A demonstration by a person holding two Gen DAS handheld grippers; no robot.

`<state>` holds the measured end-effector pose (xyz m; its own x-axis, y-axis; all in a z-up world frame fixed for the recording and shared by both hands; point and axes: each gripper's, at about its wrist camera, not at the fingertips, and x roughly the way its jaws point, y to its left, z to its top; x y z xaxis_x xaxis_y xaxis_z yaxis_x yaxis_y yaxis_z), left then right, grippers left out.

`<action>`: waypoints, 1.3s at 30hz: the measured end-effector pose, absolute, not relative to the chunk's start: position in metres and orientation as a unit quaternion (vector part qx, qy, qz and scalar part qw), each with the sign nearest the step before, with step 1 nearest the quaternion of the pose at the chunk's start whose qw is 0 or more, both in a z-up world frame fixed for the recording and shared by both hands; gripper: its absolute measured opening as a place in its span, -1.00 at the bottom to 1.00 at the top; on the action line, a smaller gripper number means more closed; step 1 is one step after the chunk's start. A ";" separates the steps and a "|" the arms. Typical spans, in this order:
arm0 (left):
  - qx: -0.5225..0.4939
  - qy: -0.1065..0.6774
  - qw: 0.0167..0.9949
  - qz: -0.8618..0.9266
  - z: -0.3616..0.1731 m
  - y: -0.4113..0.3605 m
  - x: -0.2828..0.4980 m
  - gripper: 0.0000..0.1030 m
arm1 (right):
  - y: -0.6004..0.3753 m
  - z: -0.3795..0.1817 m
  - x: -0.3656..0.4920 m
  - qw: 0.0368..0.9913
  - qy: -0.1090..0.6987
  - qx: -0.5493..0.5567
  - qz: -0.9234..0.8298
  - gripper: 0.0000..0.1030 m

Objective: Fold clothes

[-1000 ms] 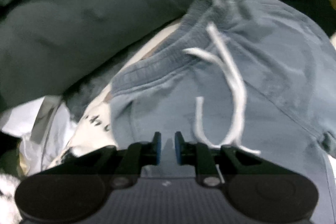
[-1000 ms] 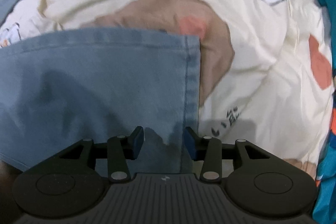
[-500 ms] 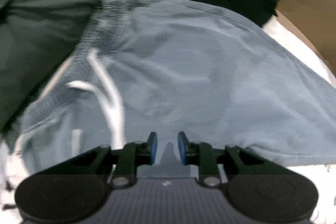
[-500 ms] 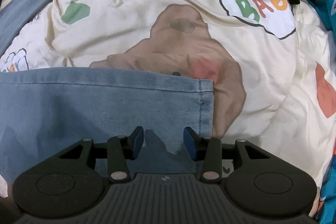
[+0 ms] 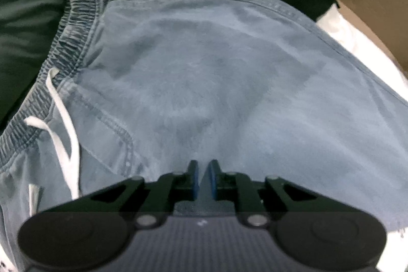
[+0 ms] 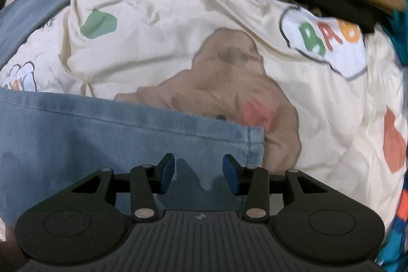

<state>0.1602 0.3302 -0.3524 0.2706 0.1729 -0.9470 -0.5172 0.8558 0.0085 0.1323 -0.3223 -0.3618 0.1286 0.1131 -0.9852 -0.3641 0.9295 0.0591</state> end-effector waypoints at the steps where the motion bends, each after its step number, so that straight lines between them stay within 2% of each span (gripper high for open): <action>1: -0.152 0.561 0.782 0.224 -0.354 0.332 0.163 -0.79 | -0.317 -0.362 0.135 0.744 0.639 -0.102 0.165 -0.05; 4: -0.146 0.556 0.785 0.231 -0.355 0.339 0.172 -0.79 | -0.303 -0.362 0.145 0.745 0.634 -0.110 0.176 -0.05; 9: -0.166 0.547 0.786 0.235 -0.353 0.358 0.176 -0.94 | -0.285 -0.355 0.163 0.750 0.623 -0.115 0.189 -0.05; 12: -0.168 0.521 0.798 0.251 -0.341 0.367 0.172 -0.95 | -0.275 -0.350 0.170 0.753 0.619 -0.111 0.194 -0.05; 14: -0.173 0.510 0.801 0.263 -0.336 0.377 0.169 -0.88 | -0.269 -0.348 0.174 0.756 0.616 -0.109 0.193 -0.05; 23: -0.208 0.516 0.773 0.305 -0.355 0.431 0.170 -0.87 | -0.224 -0.345 0.208 0.769 0.588 -0.088 0.234 -0.05; 31: -0.193 0.514 0.770 0.325 -0.357 0.459 0.189 -0.87 | -0.185 -0.337 0.243 0.793 0.543 -0.117 0.249 -0.05; 39: -0.170 0.514 0.773 0.332 -0.356 0.480 0.215 -0.89 | -0.163 -0.339 0.273 0.803 0.533 -0.116 0.241 -0.05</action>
<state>0.2147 0.4799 -0.3563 0.2520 0.3377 -0.9069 -0.6870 0.7225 0.0781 0.2731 -0.1634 -0.3386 0.3160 0.2633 -0.9115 -0.5106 0.8569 0.0705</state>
